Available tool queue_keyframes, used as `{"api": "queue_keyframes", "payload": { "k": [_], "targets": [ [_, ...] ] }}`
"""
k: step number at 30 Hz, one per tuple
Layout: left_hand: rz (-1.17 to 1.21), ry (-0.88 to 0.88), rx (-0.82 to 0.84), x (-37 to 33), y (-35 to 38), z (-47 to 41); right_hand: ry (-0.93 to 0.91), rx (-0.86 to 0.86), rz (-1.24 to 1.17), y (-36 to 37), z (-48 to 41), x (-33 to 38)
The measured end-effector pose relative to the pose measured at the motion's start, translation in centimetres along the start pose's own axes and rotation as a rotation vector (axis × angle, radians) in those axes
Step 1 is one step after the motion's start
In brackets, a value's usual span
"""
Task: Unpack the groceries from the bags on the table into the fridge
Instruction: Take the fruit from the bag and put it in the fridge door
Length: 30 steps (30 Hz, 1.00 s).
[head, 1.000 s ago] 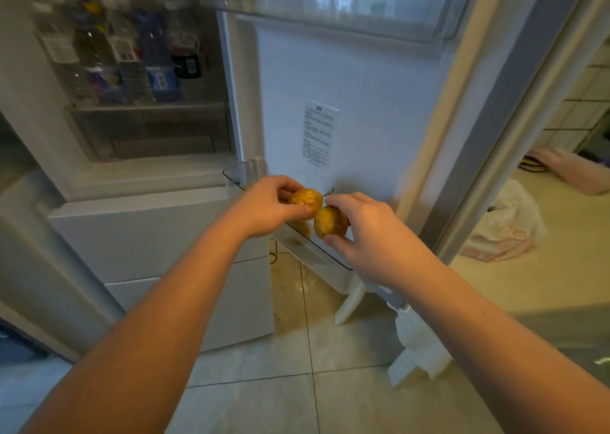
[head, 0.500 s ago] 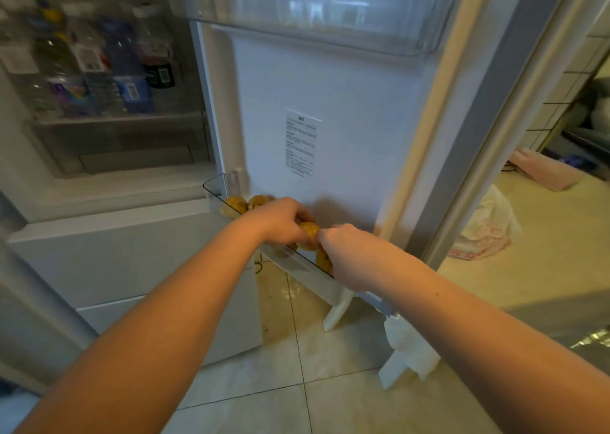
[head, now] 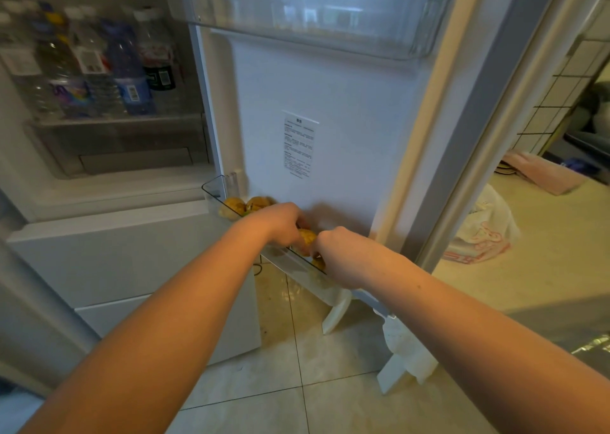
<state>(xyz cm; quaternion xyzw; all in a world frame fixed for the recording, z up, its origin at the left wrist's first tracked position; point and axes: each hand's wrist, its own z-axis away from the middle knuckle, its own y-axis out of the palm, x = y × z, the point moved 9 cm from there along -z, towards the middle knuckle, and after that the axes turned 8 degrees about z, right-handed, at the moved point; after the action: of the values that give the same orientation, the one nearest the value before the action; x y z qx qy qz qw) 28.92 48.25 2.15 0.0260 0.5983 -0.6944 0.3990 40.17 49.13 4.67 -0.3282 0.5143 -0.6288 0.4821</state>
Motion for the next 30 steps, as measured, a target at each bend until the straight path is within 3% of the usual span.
{"api": "queue_keyframes", "payload": {
  "k": [4,10,14,21,30],
  "targets": [
    [0.086,0.038,-0.17,-0.2,-1.7,1.5,-0.014,-0.051,-0.089,-0.4,0.2,-0.5],
    [0.204,0.1,-0.513,1.3,-2.6,5.5,-0.185,-0.399,-0.372,-4.1,4.2,-0.8],
    [0.16,0.055,-0.672,1.7,-1.2,9.9,-0.305,-0.491,-0.434,-3.4,6.8,-0.4],
    [0.066,-0.151,-0.787,-1.1,4.0,17.3,-0.435,-0.494,-0.304,0.2,11.0,-1.2],
    [0.048,-0.37,-0.781,-8.1,15.0,22.1,-0.45,-0.423,-0.169,6.9,17.7,-7.2]
  ]
}}
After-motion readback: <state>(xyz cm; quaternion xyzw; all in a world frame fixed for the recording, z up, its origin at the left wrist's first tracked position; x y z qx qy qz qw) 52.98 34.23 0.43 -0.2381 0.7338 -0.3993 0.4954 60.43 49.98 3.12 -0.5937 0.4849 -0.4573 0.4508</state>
